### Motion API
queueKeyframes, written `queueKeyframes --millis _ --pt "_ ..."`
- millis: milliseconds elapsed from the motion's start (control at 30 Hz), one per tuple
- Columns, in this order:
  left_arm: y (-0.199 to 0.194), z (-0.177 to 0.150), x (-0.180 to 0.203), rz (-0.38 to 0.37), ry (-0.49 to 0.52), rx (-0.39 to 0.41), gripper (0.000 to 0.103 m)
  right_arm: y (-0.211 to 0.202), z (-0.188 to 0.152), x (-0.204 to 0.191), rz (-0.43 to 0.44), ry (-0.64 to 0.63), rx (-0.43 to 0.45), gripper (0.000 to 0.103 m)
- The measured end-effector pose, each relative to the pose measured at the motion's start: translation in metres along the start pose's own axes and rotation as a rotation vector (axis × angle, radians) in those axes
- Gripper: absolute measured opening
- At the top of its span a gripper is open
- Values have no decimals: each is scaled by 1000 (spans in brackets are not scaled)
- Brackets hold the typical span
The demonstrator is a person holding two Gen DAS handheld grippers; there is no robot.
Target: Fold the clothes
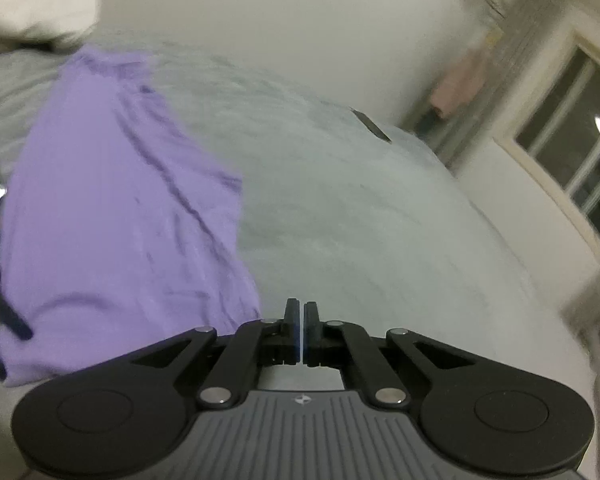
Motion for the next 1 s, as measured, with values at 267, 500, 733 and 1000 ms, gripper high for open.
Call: queueKeyframes --millis 267,500,733,1000 --pt "0 -1 0 -14 -5 6 15 -7 2 16 155 146 -9 1" --pt "-1 1 -2 -26 -8 6 15 0 -11 9 256 157 -58 6" --pt "0 2 -2 -26 -8 6 15 -4 -12 7 283 161 -66 7" --pt "2 1 -3 -24 -6 4 15 -3 -17 13 277 201 -62 36"
Point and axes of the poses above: each gripper's, at about its wrist camera, not at the fingertips, and y roughly the way its jaws point, x to its right, z to its top, the point moved 3 cm from there along y, roughly the way its jaws point, and after that the axes turned 9 degrees about -z, right-handed, at the moved point
